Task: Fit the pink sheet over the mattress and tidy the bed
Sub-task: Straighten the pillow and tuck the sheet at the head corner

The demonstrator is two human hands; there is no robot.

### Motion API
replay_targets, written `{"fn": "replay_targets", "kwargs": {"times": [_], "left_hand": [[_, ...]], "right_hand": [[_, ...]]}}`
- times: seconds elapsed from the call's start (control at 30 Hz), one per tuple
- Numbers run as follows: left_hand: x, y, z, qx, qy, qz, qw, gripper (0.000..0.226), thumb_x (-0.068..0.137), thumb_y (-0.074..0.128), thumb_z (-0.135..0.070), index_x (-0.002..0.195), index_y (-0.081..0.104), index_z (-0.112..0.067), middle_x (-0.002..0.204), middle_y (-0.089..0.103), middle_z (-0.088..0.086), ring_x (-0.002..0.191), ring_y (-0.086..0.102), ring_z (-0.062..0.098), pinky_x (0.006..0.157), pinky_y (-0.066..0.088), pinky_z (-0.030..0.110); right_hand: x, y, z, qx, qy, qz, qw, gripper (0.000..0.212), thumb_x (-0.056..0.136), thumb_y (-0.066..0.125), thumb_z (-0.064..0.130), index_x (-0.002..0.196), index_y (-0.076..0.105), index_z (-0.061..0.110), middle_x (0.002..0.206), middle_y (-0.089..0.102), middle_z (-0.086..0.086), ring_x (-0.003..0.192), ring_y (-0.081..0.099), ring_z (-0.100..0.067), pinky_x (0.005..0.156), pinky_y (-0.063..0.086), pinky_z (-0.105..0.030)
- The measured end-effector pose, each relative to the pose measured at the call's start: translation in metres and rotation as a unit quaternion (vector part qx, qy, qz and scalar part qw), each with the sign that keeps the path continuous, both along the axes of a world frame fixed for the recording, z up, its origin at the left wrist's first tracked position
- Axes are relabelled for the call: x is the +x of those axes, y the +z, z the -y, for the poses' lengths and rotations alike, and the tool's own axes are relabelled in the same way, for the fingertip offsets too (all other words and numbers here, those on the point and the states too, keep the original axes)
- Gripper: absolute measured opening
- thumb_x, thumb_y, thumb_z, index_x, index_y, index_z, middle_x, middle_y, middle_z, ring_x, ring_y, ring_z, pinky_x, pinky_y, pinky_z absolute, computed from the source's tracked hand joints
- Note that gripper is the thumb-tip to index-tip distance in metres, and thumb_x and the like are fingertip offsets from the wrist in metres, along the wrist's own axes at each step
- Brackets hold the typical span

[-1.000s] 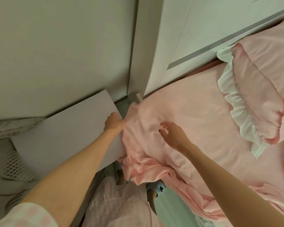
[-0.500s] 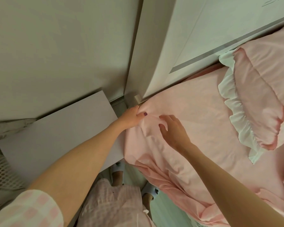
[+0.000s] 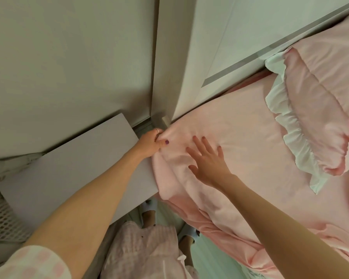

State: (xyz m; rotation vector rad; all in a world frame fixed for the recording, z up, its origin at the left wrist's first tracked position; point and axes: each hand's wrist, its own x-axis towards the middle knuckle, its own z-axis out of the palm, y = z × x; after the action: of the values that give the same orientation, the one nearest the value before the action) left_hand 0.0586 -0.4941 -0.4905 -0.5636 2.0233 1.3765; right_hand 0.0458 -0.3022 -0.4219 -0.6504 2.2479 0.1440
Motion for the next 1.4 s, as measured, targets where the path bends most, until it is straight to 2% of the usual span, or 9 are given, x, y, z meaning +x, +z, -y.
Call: {"fn": "replay_targets", "kwargs": {"times": [0.13,0.27,0.4,0.57,0.7,0.87,1.07,1.2,1.4], "left_hand": [[0.014,-0.011,0.006,-0.016,-0.098,0.094,0.991,0.027,0.086,0.063,-0.014,0.111,0.056,-0.004,0.106,0.061,0.009,0.107,0.058,0.027,0.086,0.044,0.032],[0.016,-0.022,0.003,-0.094,-0.121,0.082,0.985,0.010,0.087,0.060,-0.016,0.089,0.059,-0.006,0.096,0.061,0.011,0.104,0.058,0.032,0.083,0.046,0.036],[0.012,-0.029,0.007,-0.213,-0.027,0.017,0.977,0.047,0.081,0.066,-0.012,0.124,0.047,-0.007,0.129,0.043,0.016,0.121,0.043,0.034,0.098,0.043,0.045],[0.009,-0.021,0.000,-0.046,-0.007,-0.004,0.999,0.054,0.086,0.055,0.001,0.136,0.040,-0.012,0.134,0.047,0.008,0.127,0.044,0.024,0.097,0.037,0.028],[0.001,-0.023,0.000,-0.002,0.015,-0.012,1.000,0.056,0.088,0.053,-0.002,0.140,0.039,-0.017,0.141,0.045,0.003,0.131,0.041,0.020,0.109,0.037,0.035],[0.004,-0.017,-0.001,0.115,0.099,0.042,0.988,0.059,0.088,0.049,0.006,0.142,0.035,-0.012,0.136,0.050,-0.001,0.127,0.046,0.013,0.101,0.036,0.023],[0.009,-0.020,-0.003,0.126,0.094,0.094,0.983,0.026,0.092,0.045,-0.001,0.112,0.056,-0.012,0.099,0.062,-0.003,0.108,0.054,0.018,0.100,0.038,0.031],[0.017,-0.021,0.004,0.133,0.136,0.065,0.980,0.026,0.095,0.043,-0.007,0.115,0.058,-0.013,0.111,0.063,0.000,0.112,0.053,0.015,0.099,0.036,0.027],[0.015,-0.021,0.020,0.032,0.191,0.001,0.981,0.024,0.097,0.040,-0.005,0.112,0.059,-0.003,0.104,0.059,0.008,0.098,0.053,0.017,0.081,0.042,0.021]], "right_hand": [[0.004,-0.001,-0.001,-0.012,0.002,-0.011,1.000,0.057,0.097,0.044,0.036,0.148,0.019,0.029,0.159,-0.013,0.000,0.146,-0.014,-0.025,0.115,0.000,-0.059],[0.000,0.000,0.000,-0.020,-0.010,0.005,1.000,0.054,0.097,0.042,0.036,0.147,0.021,0.029,0.159,-0.011,0.001,0.147,-0.014,-0.024,0.116,0.001,-0.057],[-0.001,-0.002,0.000,-0.030,-0.025,0.009,0.999,0.051,0.097,0.042,0.034,0.145,0.027,0.027,0.160,-0.010,0.001,0.147,-0.012,-0.023,0.116,0.001,-0.058],[-0.003,-0.006,0.001,-0.032,-0.035,0.014,0.999,0.048,0.098,0.042,0.034,0.144,0.029,0.026,0.160,-0.010,0.001,0.147,-0.013,-0.023,0.116,0.001,-0.059],[-0.007,-0.006,0.001,-0.036,-0.038,0.022,0.998,0.049,0.098,0.041,0.034,0.144,0.029,0.026,0.160,-0.010,0.001,0.147,-0.014,-0.022,0.116,0.001,-0.058],[-0.006,-0.005,0.006,-0.037,-0.050,0.022,0.998,0.046,0.098,0.040,0.034,0.143,0.032,0.026,0.160,-0.007,0.001,0.147,-0.012,-0.023,0.116,0.002,-0.059],[-0.007,-0.003,0.010,-0.046,-0.066,0.012,0.997,0.046,0.098,0.039,0.033,0.143,0.032,0.026,0.160,0.000,0.002,0.148,-0.007,-0.021,0.116,0.004,-0.059],[-0.005,-0.003,0.018,-0.058,-0.063,-0.043,0.995,0.046,0.098,0.041,0.033,0.143,0.031,0.025,0.159,0.012,-0.001,0.148,0.002,-0.023,0.116,0.002,-0.059],[-0.018,-0.008,0.040,-0.080,-0.016,-0.077,0.994,0.052,0.098,0.042,0.032,0.146,0.024,0.026,0.160,0.003,-0.004,0.147,-0.003,-0.026,0.116,0.003,-0.057]]}}
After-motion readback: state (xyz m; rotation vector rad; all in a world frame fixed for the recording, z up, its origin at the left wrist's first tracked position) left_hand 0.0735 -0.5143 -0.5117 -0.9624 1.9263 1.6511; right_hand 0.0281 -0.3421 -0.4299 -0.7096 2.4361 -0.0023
